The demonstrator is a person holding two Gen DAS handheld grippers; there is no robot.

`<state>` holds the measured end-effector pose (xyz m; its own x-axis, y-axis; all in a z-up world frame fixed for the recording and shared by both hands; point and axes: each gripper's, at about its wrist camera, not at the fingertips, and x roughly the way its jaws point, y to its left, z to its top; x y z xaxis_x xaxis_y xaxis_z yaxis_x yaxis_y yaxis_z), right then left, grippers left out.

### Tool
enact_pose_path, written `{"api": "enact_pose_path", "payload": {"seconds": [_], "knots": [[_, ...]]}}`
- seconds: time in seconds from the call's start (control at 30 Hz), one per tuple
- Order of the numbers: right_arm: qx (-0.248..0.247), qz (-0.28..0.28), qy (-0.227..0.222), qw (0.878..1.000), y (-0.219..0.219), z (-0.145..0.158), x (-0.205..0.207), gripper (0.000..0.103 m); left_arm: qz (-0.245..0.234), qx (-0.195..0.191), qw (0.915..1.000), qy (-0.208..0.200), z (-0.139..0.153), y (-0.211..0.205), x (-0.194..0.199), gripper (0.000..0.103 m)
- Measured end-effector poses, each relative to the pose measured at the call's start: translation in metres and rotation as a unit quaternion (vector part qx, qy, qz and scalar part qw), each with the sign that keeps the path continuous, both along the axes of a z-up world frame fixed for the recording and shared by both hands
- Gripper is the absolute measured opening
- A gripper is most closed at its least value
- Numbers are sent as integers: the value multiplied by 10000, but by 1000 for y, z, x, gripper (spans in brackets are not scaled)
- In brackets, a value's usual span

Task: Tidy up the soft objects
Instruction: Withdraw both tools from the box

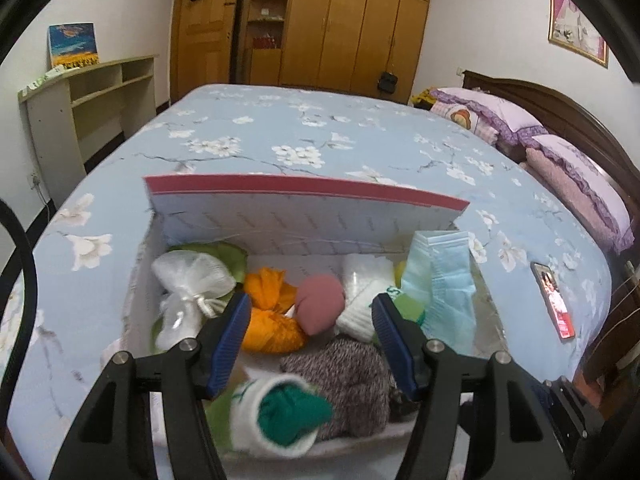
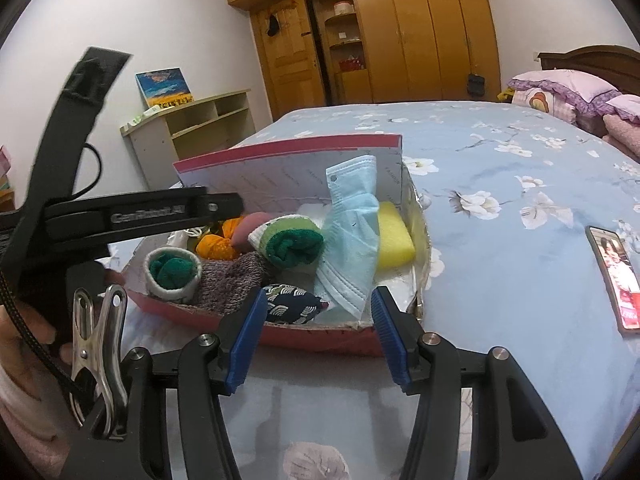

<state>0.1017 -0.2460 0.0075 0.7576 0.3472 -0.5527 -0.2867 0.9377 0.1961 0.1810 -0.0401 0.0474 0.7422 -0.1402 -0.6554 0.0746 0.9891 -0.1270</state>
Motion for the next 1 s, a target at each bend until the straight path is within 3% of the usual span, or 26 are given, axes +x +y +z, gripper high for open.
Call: {"api": "enact_pose_path", "payload": {"seconds": [0.43,0.8,1.0], "knots": [[33,15,-89,10000,2,7,-27,56,295,89,9995,-69,3,20,-62,67],[-112,171,-68,9998,13,2,-55,56,461,265,9986,-14,-15,26,-117,67],[-246,254,188,9992,19,-13,-53,56,444,381,9982,152,-36,24,-131,67]]}}
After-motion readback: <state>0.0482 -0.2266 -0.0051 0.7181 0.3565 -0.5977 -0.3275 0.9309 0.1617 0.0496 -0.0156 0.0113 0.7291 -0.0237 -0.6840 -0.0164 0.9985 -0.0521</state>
